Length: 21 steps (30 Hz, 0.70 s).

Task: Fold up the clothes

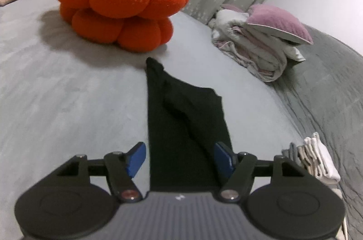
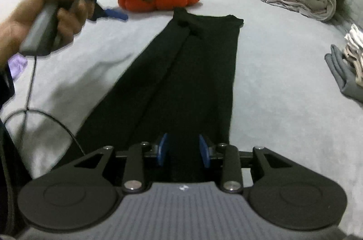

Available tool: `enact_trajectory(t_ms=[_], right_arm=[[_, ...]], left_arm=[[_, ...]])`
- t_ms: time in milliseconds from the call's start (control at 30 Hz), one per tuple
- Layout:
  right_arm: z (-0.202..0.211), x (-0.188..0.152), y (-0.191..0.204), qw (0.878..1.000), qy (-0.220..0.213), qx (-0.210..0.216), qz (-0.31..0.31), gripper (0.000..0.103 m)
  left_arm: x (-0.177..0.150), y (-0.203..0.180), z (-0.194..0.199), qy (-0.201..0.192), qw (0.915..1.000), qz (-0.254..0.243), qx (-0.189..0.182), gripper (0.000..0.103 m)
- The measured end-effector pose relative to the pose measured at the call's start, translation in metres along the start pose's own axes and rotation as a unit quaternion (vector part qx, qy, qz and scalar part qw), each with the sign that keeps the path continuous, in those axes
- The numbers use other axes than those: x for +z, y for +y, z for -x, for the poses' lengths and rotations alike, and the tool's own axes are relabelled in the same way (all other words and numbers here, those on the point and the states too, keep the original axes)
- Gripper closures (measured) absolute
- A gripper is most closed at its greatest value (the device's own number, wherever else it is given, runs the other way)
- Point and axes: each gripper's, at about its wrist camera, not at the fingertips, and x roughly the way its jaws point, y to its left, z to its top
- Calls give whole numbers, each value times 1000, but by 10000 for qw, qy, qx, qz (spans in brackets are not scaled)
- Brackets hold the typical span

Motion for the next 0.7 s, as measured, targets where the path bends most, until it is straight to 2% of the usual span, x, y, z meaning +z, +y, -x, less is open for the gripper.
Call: enact_trajectory(t_ms=[67, 100, 133, 167, 200, 267, 367, 467, 600, 700], right_arm=[[-14, 3, 6, 9999, 109, -78, 25, 68], [-24, 4, 9, 9995, 212, -226, 55, 73], [-29, 4, 9, 9987, 270, -424, 38, 88], [-29, 3, 8, 9981, 259, -552, -15, 95], [-28, 3, 6, 9982, 215, -545, -128, 99], [-24, 4, 1, 9980, 117, -511, -366, 100], [-9, 2, -8, 9972, -189, -150, -706, 100], [11, 0, -6, 9935, -595, 514, -827, 100], [14, -4, -4, 9924, -694, 777, -653, 100], [25, -8, -17, 9806, -1095, 1311, -966, 100]], left_arm=[[2, 1, 1, -124, 9998, -118, -84, 35], [2, 1, -1, -115, 9998, -160, -57, 35], [1, 3, -4, -74, 9998, -155, -46, 35], [1, 4, -7, -30, 9999, -138, -44, 35], [0, 6, -9, 15, 9999, -111, -60, 35], [-1, 7, -12, 99, 9999, -83, -105, 35], [-1, 7, -17, 172, 9998, -63, -128, 35], [-1, 7, -17, 197, 9997, -42, -162, 35], [-3, 8, -17, 232, 9996, -27, -187, 35], [-5, 10, -20, 342, 9990, 64, -275, 35]])
